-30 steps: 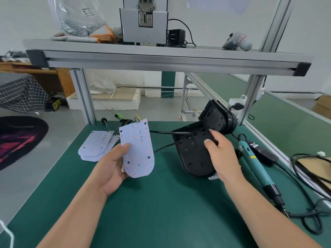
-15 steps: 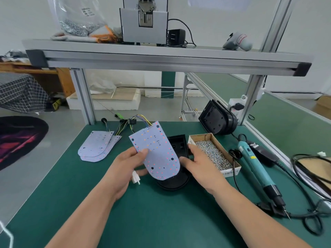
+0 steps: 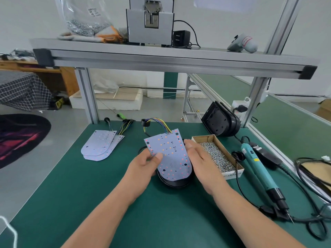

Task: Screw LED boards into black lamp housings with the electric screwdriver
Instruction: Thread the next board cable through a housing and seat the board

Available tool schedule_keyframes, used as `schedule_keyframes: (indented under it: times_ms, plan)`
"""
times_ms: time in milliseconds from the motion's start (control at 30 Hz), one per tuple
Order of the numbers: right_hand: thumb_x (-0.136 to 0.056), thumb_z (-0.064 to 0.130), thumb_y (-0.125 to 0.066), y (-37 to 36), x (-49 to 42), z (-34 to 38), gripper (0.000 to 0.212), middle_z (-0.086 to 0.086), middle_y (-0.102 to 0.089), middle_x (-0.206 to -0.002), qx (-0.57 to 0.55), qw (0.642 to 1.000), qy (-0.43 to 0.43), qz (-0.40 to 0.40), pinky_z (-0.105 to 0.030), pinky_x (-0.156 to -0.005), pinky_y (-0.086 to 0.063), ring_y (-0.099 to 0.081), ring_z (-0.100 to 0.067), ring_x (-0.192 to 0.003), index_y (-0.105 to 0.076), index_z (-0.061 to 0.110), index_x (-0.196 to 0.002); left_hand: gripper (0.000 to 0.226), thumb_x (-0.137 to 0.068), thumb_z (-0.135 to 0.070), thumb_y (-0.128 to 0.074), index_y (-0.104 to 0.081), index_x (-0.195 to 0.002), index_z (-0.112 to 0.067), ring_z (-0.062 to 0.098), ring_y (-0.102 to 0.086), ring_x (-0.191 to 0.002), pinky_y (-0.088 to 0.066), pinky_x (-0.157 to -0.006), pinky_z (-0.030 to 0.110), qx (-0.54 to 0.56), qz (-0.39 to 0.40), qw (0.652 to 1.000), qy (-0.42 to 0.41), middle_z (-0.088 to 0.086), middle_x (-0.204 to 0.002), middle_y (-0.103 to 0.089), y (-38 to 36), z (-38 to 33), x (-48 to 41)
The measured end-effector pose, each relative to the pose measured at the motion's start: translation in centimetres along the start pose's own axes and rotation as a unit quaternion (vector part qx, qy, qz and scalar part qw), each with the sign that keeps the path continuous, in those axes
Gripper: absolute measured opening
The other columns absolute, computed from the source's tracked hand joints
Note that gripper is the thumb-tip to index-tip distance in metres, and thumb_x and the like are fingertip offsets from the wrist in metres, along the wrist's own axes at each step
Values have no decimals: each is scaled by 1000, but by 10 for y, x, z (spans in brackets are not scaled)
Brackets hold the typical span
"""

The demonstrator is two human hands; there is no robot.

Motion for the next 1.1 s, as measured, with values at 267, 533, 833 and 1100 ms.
schedule_keyframes:
  times_ms: [267,533,833,1100]
  plan:
    - [-94,49,-72,-1,-2,-4,43,8,-69,-137,-9,990,80,117,-39,-105,-53,-66,-10,-125,-69,34,-134,33,-91,-46,-59,-70,-102,-17,20,-56,-88,-51,-96,65,-38,-7,998,-56,14,-88,-67,-7,-6,2]
    - [-81,34,-80,9,-8,-10,34,-11,-77,-121,-309,949,-27,51,-29,-85,-60,-76,-21,-108,-83,17,-111,36,-106,-9,-43,-66,-122,-32,11,-77,-97,-62,-88,40,50,-102,993,8,-12,-127,-68,0,7,-5]
    - [-79,34,-85,7,-3,-4,49,-14,-71,-135,-418,905,-47,62,-35,-92,-60,-70,-29,-123,-79,10,-121,62,-88,3,-58,-65,-139,-31,14,-63,-134,-51,-111,46,54,-13,998,10,-9,-141,-69,5,13,-11]
    - [-102,34,-50,0,-3,-4,53,-13,-65,-145,-442,890,-89,62,-36,-100,-58,-63,-28,-134,-56,6,-147,55,-95,2,-59,-63,-132,-38,12,-73,-89,-56,-65,25,3,-2,1000,-11,-9,-117,-77,0,12,-10]
Point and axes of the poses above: each hand's wrist, its own x-axis away from the middle knuckle, its own y-axis out of the back of the hand, z = x × y, the point moved 1 cm from there along -x, towards the middle knuckle
